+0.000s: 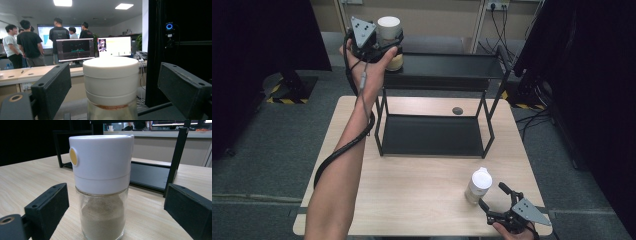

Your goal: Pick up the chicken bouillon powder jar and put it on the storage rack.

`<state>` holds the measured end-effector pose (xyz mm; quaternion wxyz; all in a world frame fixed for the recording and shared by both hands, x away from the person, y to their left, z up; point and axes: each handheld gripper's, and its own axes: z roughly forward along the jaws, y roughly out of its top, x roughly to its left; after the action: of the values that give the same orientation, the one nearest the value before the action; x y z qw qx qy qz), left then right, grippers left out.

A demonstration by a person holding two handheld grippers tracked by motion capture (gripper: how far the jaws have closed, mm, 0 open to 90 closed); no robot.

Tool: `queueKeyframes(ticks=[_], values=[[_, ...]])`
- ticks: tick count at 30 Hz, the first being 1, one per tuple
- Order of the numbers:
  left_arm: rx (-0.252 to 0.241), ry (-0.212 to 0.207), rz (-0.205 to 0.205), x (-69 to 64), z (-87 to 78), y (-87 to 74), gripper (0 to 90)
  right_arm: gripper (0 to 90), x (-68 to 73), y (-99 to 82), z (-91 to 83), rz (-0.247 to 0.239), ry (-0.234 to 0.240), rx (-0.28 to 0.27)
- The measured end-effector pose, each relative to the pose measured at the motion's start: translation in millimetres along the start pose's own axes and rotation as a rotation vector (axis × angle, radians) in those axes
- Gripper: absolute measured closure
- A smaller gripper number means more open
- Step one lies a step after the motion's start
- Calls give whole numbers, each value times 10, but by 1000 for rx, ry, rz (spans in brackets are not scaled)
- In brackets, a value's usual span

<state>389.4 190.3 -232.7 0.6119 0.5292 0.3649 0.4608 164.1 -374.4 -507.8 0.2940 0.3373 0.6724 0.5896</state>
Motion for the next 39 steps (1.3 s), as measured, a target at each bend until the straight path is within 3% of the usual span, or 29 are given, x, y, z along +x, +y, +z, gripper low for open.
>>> queueKeyframes(ticks=[11, 23, 26, 39], values=[[6, -16, 6, -62, -204, -178, 109, 59, 6, 4, 1, -3, -1, 2], [7, -44, 1, -136, -469, -500, 109, 58, 10, 5, 1, -2, -3, 3], [15, -60, -48, -137, -534, -584, 108, 59, 12, 5, 0, -3, -4, 3], [51, -96, -25, -224, -834, -987, 108, 58, 13, 6, 1, -4, -4, 4]])
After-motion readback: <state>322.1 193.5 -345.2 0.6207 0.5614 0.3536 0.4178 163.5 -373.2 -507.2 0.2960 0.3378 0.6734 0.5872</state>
